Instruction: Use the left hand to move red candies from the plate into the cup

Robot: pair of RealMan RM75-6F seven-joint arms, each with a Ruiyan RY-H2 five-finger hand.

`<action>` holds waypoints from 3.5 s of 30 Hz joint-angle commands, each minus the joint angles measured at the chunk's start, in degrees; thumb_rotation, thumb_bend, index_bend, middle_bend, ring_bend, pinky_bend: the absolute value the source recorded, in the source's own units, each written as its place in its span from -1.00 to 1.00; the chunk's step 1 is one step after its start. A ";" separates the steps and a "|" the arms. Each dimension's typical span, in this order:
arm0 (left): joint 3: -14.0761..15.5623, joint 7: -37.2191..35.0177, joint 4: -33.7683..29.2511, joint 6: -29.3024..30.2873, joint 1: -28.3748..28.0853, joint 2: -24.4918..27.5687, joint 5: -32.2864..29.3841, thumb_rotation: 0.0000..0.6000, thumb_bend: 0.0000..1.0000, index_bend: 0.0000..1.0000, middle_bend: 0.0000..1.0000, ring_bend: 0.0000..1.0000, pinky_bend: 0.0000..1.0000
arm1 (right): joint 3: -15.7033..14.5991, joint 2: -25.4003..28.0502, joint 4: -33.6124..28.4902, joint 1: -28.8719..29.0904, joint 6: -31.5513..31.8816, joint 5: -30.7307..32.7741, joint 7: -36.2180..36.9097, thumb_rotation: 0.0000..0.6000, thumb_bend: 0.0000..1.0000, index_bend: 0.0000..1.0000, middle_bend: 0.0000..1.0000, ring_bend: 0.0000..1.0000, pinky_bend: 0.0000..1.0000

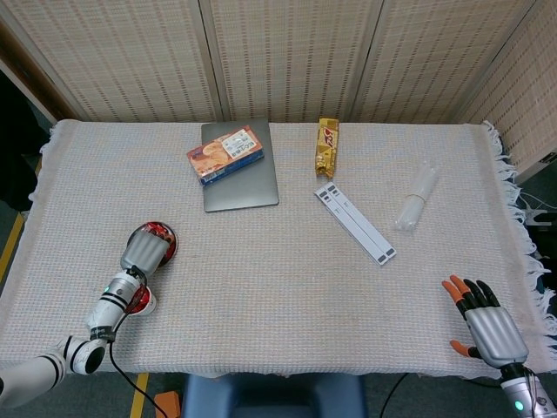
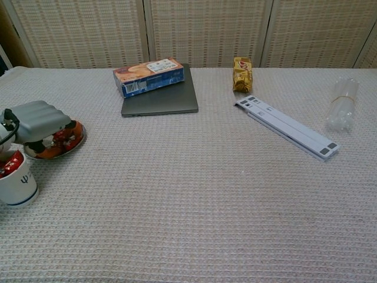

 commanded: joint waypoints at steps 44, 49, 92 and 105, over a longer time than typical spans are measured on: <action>6.77 -13.42 -34.30 24.08 13.26 24.93 16.39 1.00 -0.19 0.19 0.27 0.13 1.00 | -1.27 0.51 -0.08 -0.31 1.22 -2.94 1.10 1.00 -0.87 -1.00 -1.00 -1.00 -1.00; 8.76 -12.92 -34.67 24.38 15.32 25.14 17.91 1.00 -0.19 0.12 0.23 0.12 1.00 | -2.01 0.67 -0.07 -0.61 2.05 -4.67 1.31 1.00 -0.87 -1.00 -1.00 -1.00 -1.00; 7.39 -17.47 -30.88 21.31 15.68 23.07 20.92 1.00 -0.22 -0.60 -0.30 -0.23 1.00 | -2.27 0.95 0.18 -1.77 4.44 -6.51 2.05 1.00 -0.87 -1.00 -1.00 -1.00 -1.00; 9.67 -34.27 -29.30 37.68 24.73 26.78 25.05 1.00 -0.18 -0.70 -0.62 -0.58 0.02 | -1.12 -0.26 1.63 -2.77 8.07 -7.30 2.44 1.00 -0.87 -1.00 -1.00 -1.00 -1.00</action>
